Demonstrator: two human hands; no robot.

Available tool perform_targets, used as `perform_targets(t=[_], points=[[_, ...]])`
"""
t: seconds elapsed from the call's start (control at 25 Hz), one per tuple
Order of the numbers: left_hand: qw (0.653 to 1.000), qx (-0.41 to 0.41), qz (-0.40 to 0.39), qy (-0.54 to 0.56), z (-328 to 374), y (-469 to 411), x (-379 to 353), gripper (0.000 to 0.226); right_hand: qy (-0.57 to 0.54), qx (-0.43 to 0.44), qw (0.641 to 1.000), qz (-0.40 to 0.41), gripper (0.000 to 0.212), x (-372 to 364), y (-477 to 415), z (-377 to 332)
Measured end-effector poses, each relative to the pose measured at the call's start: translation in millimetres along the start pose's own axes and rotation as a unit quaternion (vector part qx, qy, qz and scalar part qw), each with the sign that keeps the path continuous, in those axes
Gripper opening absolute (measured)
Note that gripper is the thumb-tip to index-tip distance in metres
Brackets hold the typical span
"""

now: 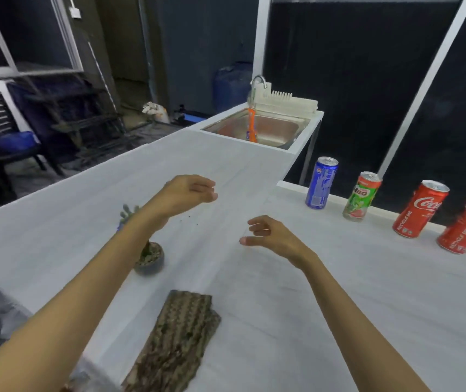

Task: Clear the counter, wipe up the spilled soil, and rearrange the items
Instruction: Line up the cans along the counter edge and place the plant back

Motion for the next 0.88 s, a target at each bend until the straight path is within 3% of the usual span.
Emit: perform_targets(t=[0.12, 0.24, 0.4, 0.6, 0.88], points=[[0.998, -0.034, 0.043, 0.010, -13, 32, 59, 0.026, 0.003, 0.061, 0.995, -0.076, 0.082, -77, 5, -40], [0.994, -0.045, 0.098, 0.032, -39, 57, 100, 0.022, 0.020, 0.105, 0.991, -0.077, 0.097, -143, 5, -71], [0.990, -0.013, 0.140, 0.011, -92, 68, 132, 0.020, 0.020, 0.132, 0.991, 0.019, 0.071, -197, -7, -90], [0.989, 0.027, 0.052, -0.137, -165, 59, 83, 0.033, 0.017, 0.076, 0.988, 0.134, 0.066, -191, -27, -76], [0.961, -0.096, -0.086, -0.246, -162, -14, -34, 0.052, 0.011, -0.020, 0.965, 0.261, 0.064, -75, -49, -13]])
Point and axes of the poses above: each hand's wrist, its own y-axis away from the middle knuckle, its own x-axis out of the back of the hand, z = x × y, the point moved 1 cm from there along -y, towards the middle knuckle, and after that the axes turned 8 degrees about y, right-handed, at the moved point
